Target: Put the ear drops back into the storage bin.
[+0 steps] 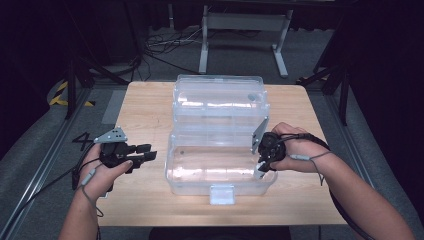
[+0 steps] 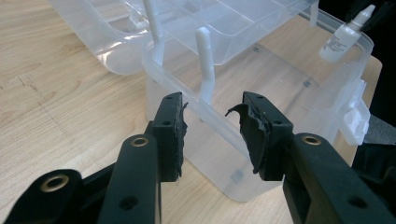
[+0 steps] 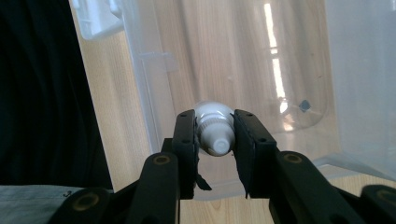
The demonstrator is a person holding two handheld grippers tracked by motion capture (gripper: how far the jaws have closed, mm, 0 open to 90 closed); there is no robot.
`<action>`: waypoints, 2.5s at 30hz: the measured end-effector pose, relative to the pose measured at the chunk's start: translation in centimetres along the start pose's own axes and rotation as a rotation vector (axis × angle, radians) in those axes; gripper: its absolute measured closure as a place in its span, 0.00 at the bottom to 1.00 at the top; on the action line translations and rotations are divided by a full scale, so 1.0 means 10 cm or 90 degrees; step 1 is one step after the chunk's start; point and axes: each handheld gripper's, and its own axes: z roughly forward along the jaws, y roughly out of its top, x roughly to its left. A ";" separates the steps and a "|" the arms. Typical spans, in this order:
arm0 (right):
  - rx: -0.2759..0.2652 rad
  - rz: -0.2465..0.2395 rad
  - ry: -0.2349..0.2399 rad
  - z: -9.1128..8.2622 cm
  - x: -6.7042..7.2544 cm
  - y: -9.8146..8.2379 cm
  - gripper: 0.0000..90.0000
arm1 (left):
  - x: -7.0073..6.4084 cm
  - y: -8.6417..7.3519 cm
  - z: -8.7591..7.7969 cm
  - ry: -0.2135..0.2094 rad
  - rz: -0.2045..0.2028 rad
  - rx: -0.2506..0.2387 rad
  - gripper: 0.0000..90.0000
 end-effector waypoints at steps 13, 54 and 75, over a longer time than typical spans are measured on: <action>0.013 0.006 0.014 0.24 -0.01 -0.02 0.79 | 0.01 -0.01 0.01 -0.001 -0.005 0.006 0.67; 0.050 -0.004 0.022 0.59 -0.08 -0.09 0.79 | 0.03 -0.03 0.03 -0.002 -0.011 0.017 0.66; 0.000 0.013 0.007 0.33 -0.06 -0.11 0.65 | 0.04 -0.02 0.04 -0.006 -0.012 0.014 0.66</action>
